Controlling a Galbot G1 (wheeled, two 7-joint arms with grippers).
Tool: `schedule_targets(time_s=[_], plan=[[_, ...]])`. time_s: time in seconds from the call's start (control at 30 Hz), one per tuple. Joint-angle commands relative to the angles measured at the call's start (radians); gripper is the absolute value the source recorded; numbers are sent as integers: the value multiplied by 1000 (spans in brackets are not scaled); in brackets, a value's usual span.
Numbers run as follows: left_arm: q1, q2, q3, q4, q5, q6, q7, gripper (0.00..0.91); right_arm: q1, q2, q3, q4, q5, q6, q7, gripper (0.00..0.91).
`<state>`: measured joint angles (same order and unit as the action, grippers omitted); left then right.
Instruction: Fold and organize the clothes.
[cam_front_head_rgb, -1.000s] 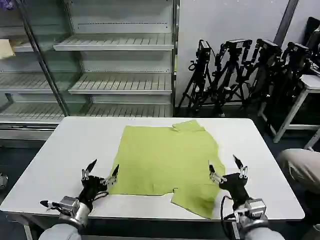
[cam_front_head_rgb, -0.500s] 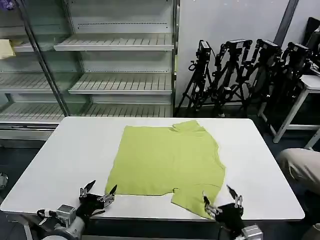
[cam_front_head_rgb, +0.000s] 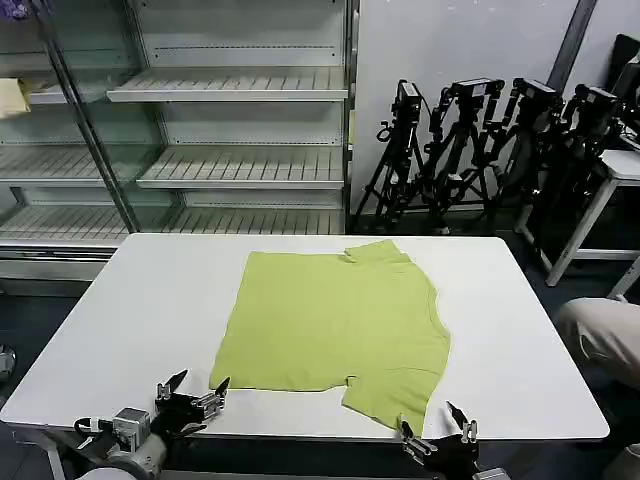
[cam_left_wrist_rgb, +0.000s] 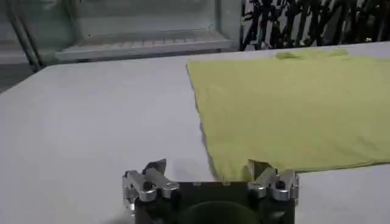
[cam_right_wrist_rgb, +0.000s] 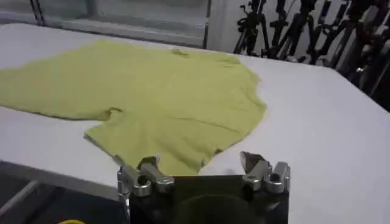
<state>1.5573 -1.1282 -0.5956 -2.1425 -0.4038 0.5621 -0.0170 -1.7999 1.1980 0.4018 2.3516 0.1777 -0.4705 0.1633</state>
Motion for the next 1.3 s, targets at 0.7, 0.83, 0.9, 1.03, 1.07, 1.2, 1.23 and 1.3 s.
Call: schedule_targets(time_s=[0.7, 0.83, 0.9, 1.03, 1.07, 1.2, 1.23, 1.3], plan=[[-4, -14, 18, 6, -7, 14, 44, 20, 2, 5, -36, -7, 45, -38, 0, 0], [-13, -21, 25, 0, -7, 9, 46, 10, 24, 7, -37, 5, 43, -29, -1, 0], [-27, -25, 25, 2, -10, 1, 50, 10, 49, 7, -33, 20, 44, -29, -2, 0], [-61, -30, 24, 10, -23, -25, 74, 10, 112, 5, -9, 28, 54, -33, 3, 0], [-73, -32, 25, 12, -30, -29, 75, 10, 138, 4, -2, 28, 71, -42, 2, 0], [-136, -46, 40, 35, -40, -37, 74, 0, 270, 3, 15, 2, 107, -102, 2, 0], [-152, -48, 44, 43, -40, -39, 74, 10, 290, 2, 14, -9, 116, -107, 2, 0], [-195, -48, 53, 73, -42, -52, 78, 10, 360, 3, 5, -49, 116, -108, -3, 0]])
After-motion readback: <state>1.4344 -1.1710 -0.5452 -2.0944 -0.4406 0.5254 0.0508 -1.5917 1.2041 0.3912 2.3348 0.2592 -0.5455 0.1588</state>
